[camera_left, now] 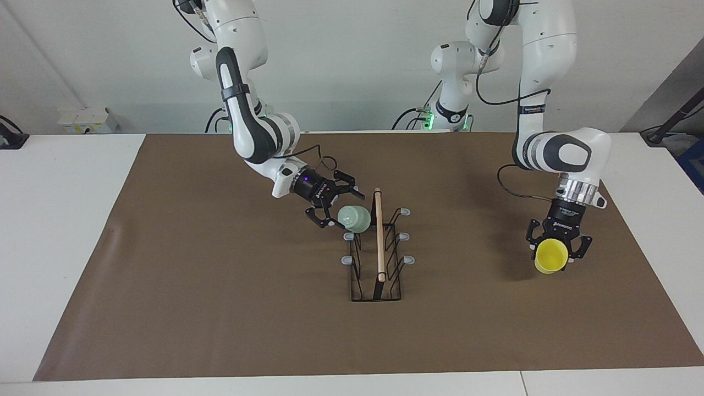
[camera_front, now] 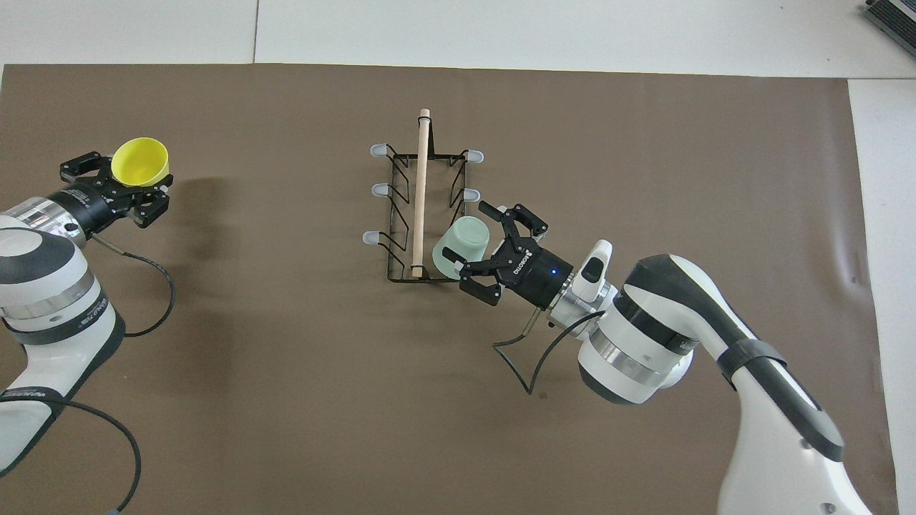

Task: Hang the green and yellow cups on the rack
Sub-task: 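Hang the green cup on a rack peg while the left gripper grasps the yellow cup, then open the right gripper and withdraw it while the left gripper lifts the yellow cup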

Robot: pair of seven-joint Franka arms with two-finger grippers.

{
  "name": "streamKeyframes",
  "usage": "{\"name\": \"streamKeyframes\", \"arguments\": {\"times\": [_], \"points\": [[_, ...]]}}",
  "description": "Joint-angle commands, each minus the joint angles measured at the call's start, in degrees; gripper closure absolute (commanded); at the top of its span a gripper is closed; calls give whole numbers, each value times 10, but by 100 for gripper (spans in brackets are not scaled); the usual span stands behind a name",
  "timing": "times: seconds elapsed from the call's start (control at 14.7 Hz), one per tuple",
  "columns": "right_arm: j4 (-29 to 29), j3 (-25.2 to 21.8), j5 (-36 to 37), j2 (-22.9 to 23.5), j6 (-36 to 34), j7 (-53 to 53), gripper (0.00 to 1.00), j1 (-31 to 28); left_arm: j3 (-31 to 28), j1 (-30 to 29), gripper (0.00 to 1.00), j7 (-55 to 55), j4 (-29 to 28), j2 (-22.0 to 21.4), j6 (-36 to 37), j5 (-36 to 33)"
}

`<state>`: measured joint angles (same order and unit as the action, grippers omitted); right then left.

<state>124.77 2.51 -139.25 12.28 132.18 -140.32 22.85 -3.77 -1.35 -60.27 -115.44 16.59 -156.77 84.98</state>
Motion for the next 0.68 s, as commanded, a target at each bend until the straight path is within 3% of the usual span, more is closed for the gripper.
{"name": "streamKeyframes", "arguments": {"times": [0.0,0.2,0.61], "points": [[4,1,-8,-48,60,-12,0,-7,-4,4,100,1,-17,-28,-29,-25],[-10,0,38,-71,129,-10,0,-19,-4,5,100,1,-24,-46,-51,-37],[-35,-2,288,-70,143,14,0,-106,-4,-6,100,1,-15,-52,-31,-62]]}}
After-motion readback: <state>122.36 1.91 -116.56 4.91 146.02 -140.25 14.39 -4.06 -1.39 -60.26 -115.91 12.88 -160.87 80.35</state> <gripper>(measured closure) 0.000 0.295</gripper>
